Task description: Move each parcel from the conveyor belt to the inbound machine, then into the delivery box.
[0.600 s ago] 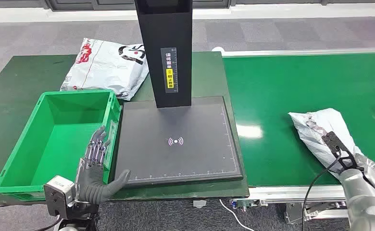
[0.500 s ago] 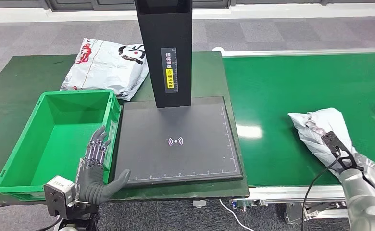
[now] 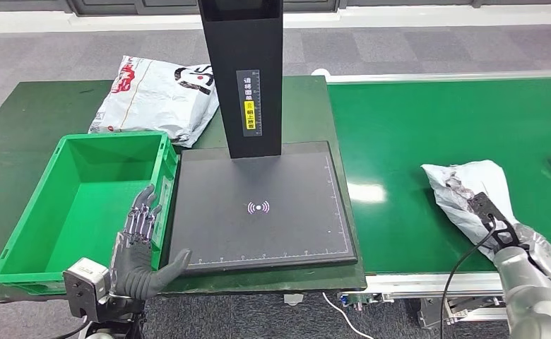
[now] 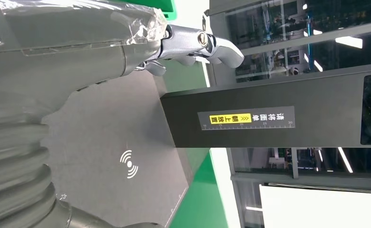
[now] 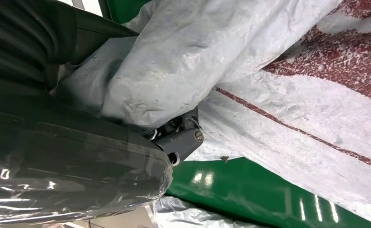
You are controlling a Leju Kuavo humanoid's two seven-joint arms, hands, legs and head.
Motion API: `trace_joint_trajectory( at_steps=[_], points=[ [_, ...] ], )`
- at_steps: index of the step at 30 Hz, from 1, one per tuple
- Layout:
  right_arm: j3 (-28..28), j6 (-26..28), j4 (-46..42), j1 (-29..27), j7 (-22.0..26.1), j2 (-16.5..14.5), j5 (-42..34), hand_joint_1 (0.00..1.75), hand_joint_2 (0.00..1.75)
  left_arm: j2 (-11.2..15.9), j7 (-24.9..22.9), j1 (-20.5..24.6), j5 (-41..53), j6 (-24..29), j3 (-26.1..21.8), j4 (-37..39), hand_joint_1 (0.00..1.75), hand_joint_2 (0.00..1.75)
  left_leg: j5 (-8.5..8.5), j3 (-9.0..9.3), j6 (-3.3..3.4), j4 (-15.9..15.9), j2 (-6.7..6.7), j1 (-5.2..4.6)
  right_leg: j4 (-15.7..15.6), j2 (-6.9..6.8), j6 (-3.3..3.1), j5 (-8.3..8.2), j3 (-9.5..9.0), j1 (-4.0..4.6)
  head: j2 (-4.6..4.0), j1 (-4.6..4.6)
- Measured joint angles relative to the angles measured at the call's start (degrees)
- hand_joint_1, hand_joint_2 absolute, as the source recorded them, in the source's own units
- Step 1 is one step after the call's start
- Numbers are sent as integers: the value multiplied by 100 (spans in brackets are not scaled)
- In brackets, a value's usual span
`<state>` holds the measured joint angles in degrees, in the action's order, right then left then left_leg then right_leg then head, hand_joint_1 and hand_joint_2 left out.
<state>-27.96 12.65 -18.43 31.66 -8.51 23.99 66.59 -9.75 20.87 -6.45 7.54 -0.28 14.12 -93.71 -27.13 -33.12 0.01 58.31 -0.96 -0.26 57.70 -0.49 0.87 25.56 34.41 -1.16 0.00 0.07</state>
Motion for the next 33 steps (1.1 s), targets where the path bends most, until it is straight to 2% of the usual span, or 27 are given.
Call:
trace_joint_trajectory(
  at_steps=[3,7,11,16,19,23,27,33],
  points=[
    [-48,-121,0,16,260,-20,-324,175,175,0,3,-16,0,0,0,-12,0,175,0,-1,0,0,1,0,0,1,0,0,0,0,0,1],
    [-640,-820,-2,54,1329,-110,-1756,175,175,0,33,-31,-2,-5,-2,-16,0,175,-1,-3,-1,0,10,0,0,8,0,-1,0,0,0,1],
    [-1159,-1411,-150,64,2150,-265,-2756,175,175,-1,84,-31,-1,-15,-2,-10,0,175,0,-2,0,0,11,0,0,7,-1,-1,2,0,0,1],
    [-1232,-1681,-696,-19,2456,-563,-3425,175,175,-1,138,-33,27,6,-2,40,0,175,2,-1,-1,-1,9,3,1,6,-1,-1,1,3,0,0],
    [-974,-1784,-1615,-311,2331,-915,-4031,175,175,-4,195,-38,63,78,-2,106,0,175,1,-1,-2,-1,9,6,2,7,-2,-1,3,5,0,0],
    [-166,-1615,-2976,-772,1951,-1278,-4686,175,175,-13,214,-36,85,138,-2,181,0,175,1,-5,-3,-2,15,6,2,14,-2,0,10,5,0,0],
    [728,-1436,-3961,-1036,1797,-1447,-5023,175,175,-15,215,-24,90,171,-2,237,0,175,1,-4,-3,-3,26,6,2,27,-2,-1,15,5,0,0],
    [1537,-1475,-4745,-1211,1914,-1603,-5289,175,175,-15,228,13,90,202,-2,309,0,175,3,-6,-4,-2,22,6,2,22,-2,-1,12,5,0,0]
  ],
)
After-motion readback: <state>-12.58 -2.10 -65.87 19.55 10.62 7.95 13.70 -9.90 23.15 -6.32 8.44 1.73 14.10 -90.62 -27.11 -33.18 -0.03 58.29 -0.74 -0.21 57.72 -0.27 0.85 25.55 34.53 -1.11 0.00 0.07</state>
